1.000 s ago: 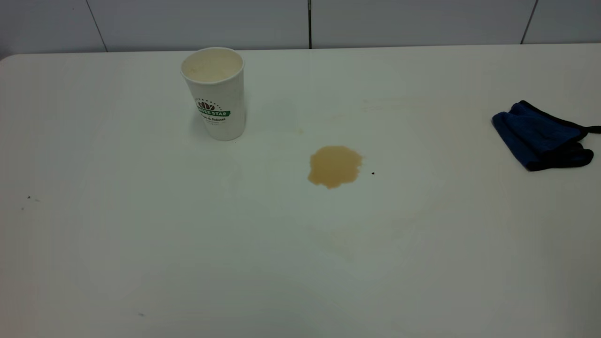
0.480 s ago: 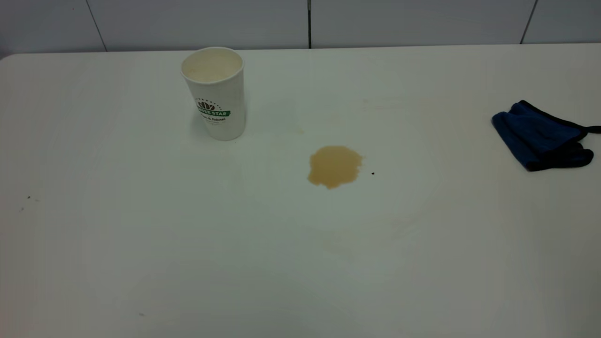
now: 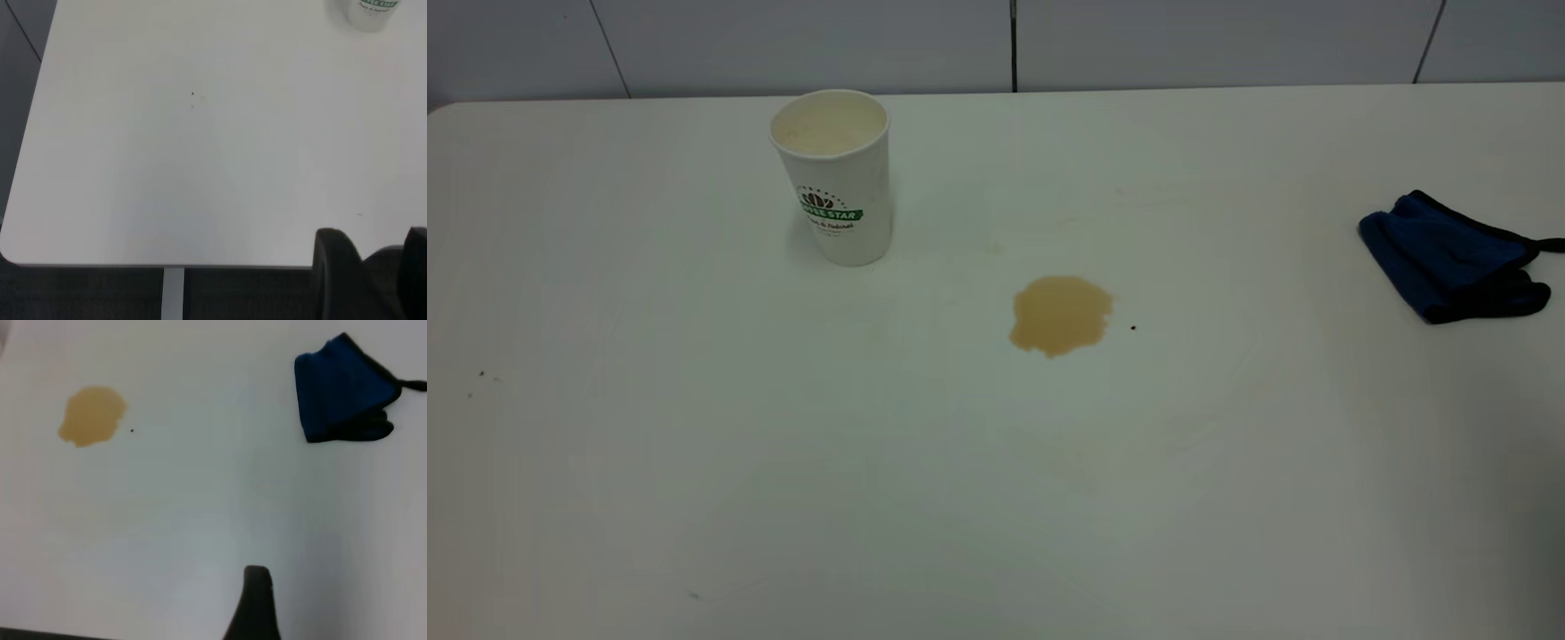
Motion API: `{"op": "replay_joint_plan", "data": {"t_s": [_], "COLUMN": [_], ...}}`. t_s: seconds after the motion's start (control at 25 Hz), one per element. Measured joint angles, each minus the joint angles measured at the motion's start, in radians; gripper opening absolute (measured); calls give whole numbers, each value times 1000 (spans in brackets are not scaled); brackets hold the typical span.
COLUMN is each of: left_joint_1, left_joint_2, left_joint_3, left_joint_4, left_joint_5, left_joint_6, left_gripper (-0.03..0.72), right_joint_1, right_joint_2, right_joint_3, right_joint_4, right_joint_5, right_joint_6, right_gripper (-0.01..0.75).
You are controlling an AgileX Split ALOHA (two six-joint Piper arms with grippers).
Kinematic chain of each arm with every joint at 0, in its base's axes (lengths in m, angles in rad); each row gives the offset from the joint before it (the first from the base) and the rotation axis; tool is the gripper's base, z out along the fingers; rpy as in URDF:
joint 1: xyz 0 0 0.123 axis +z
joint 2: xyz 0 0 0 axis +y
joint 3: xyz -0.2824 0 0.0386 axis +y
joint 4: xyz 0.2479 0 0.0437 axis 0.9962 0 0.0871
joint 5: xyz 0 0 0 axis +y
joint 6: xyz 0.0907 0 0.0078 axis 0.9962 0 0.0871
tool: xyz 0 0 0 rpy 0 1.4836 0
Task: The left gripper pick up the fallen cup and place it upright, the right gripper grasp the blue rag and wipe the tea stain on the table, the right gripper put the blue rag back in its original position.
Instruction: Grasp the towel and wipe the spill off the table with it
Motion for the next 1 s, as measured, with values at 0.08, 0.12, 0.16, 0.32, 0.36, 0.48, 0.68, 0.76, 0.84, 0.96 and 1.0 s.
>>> {"op": "replay_joint_plan", "data": {"t_s": [0.08,0.12,0.16,0.32,0.36,0.48,0.68,0.76,0.84,0.96,1.0], "left_joint_1": [0,0,0,0,0,0,0,0,0,0,0], "left_joint_2": [0,0,0,0,0,0,0,0,0,0,0], "left_joint_3": [0,0,0,0,0,0,0,0,0,0,0], "left_joint_4": [0,0,0,0,0,0,0,0,0,0,0], "left_joint_5": [0,0,0,0,0,0,0,0,0,0,0], "left_joint_6": [0,-1,-1,-1,-1,-1,-1,-1,-1,-1,-1], "left_gripper": [253,253,253,253,253,253,253,253,253,253,253], "right_joint_1": [0,0,0,0,0,0,-5,-16,-29,-51,-59], "right_joint_2": [151,227,304,585,670,850,1116,1199,1274,1370,1394], "right_joint_3": [-25,-43,-62,-185,-224,-331,-533,-612,-702,-827,-857], "right_joint_4": [-1,-3,-5,-9,-9,-9,-23,-30,-40,-77,-91], "right_joint_5": [-69,-92,-108,-134,-136,-146,-121,-97,-66,-2,13], "right_joint_6": [0,0,0,0,0,0,0,0,0,-1,1], "right_gripper": [727,727,727,726,726,726,726,726,725,721,721]}}
